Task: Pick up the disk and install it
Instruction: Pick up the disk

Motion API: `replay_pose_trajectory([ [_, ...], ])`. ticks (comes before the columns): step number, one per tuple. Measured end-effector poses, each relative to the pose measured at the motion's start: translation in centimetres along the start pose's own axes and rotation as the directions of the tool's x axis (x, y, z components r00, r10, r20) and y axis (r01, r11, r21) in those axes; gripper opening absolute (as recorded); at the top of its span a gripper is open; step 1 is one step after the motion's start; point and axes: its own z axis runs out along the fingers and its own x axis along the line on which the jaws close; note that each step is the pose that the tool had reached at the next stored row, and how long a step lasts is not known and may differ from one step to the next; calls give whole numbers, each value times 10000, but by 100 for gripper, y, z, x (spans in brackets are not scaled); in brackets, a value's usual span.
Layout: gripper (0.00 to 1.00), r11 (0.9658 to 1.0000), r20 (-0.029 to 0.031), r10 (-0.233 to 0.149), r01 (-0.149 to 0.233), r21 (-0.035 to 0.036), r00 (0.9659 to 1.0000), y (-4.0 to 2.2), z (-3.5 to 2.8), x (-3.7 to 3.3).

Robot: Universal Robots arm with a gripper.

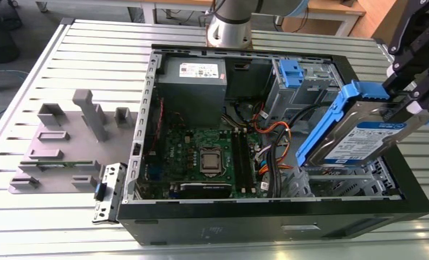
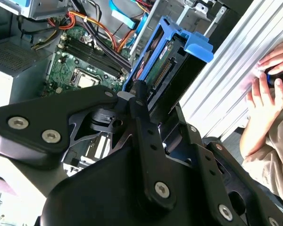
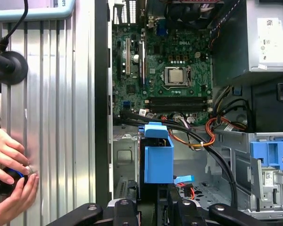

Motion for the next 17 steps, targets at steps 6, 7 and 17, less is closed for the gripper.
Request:
replay_pose_trajectory([
  [6, 35, 9998, -10, -203, 203, -7, 9998, -50, 23, 0],
  [7, 35, 9998, -9, -223, 223, -8, 9998, -63, 25, 0],
  [17, 35, 9989, -20, -462, 462, -16, 9989, -215, 50, -6],
])
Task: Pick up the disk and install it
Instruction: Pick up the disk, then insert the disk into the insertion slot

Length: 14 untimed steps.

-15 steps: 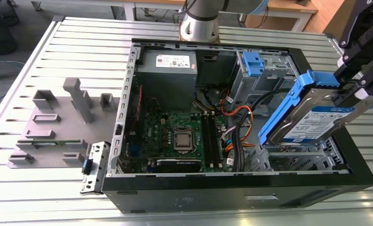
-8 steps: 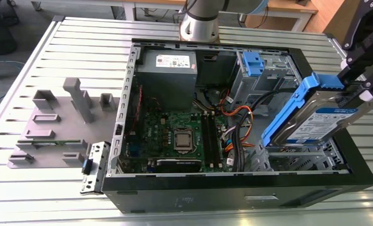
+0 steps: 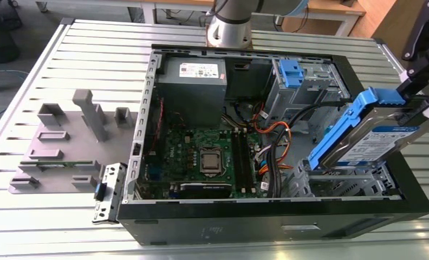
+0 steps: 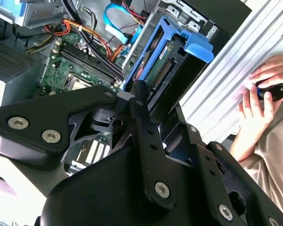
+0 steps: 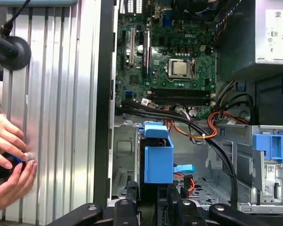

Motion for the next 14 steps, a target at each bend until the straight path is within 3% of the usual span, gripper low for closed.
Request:
replay_pose_trajectory([
  [8, 35, 9999, 3, -129, 129, -5, 9999, -18, 56, 0],
  [12, 35, 9999, 96, -143, 143, -3, 9999, -20, 68, -3],
  [14, 35, 9999, 97, -143, 143, -3, 9999, -20, 76, -3],
])
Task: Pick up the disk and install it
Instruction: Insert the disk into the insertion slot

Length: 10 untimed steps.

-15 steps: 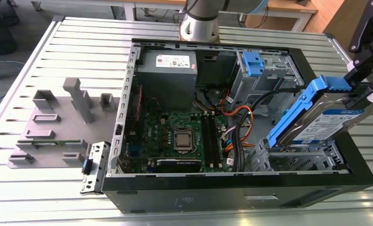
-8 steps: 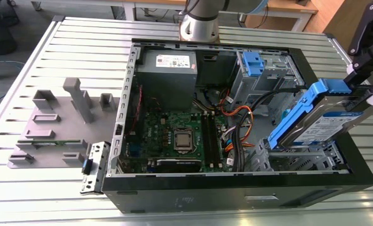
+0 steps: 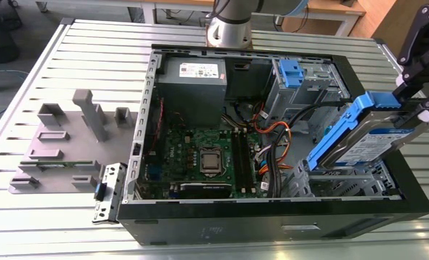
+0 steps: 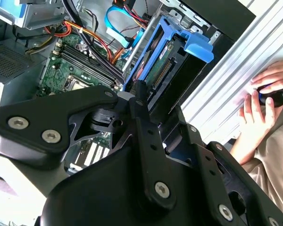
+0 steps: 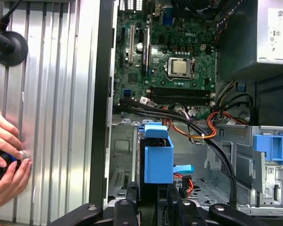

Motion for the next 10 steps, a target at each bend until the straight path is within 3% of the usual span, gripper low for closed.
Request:
replay_pose_trajectory([
  [10, 35, 10000, 12, 58, -58, 2, 10000, -9, 62, 3],
])
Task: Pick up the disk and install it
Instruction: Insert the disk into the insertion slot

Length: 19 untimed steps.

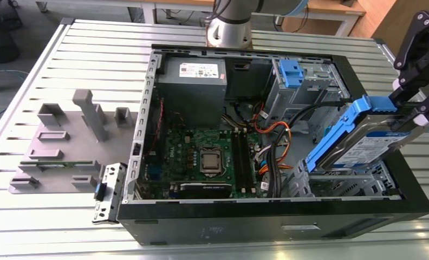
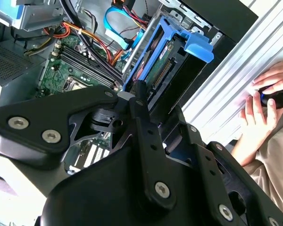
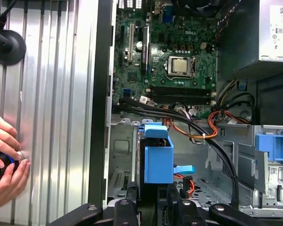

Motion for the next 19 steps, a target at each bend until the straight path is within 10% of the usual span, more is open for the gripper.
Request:
replay_pose_trajectory([
  [19, 35, 9994, 11, 339, -339, 16, 9994, -3, 57, 3],
])
